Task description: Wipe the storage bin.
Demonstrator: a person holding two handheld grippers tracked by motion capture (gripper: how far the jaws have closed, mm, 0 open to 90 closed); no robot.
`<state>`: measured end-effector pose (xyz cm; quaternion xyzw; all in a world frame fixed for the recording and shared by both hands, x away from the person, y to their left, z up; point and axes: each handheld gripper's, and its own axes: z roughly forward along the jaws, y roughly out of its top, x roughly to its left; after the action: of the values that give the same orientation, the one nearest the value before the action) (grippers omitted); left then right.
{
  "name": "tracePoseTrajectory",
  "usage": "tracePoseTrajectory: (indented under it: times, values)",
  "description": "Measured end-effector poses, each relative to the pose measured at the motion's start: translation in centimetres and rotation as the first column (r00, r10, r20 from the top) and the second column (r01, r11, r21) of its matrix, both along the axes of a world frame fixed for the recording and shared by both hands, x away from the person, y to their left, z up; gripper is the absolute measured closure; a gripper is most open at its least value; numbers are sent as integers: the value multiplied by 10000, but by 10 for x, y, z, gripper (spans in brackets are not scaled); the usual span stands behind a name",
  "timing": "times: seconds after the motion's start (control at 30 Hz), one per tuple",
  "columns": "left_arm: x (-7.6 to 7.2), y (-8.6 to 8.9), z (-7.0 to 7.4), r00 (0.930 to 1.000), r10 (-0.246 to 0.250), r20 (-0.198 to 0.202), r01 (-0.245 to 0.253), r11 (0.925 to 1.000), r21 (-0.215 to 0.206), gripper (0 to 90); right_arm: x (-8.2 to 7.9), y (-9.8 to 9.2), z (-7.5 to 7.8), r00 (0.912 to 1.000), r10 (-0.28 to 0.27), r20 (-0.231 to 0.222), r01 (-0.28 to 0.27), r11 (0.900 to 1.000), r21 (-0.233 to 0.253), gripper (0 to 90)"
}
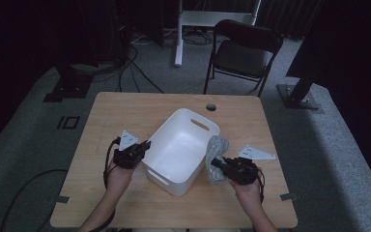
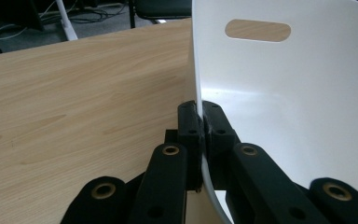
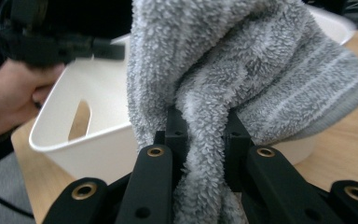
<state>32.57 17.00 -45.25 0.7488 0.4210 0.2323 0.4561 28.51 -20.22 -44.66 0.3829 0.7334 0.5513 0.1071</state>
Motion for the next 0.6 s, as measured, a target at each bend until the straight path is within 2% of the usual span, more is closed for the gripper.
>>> tracePoseTrajectory:
  times: [0.07, 0.23, 0.3, 0.47, 0.6]
  values:
    - [0, 0, 0, 10000, -45, 1, 45, 10000, 7, 876, 0, 7, -5, 10000, 68, -69, -71, 9993, -369, 777]
    - [1, 2, -1, 9998, -188, -73, 186, 9996, -221, 874, 6, 16, -13, 9993, 197, -323, -209, 9991, -379, 776]
    - [1, 3, -1, 9995, -305, -46, 303, 9989, -347, 872, 7, 19, -14, 9995, 138, -278, -153, 9985, -533, 776]
    - [1, 3, -2, 9994, -332, -59, 329, 9987, -400, 870, 9, 23, -19, 9993, 96, -354, -118, 9979, -641, 777]
    - [1, 3, -2, 9995, -313, -32, 311, 9988, -371, 871, 11, 27, -28, 9979, 49, -641, -113, 9949, -999, 777]
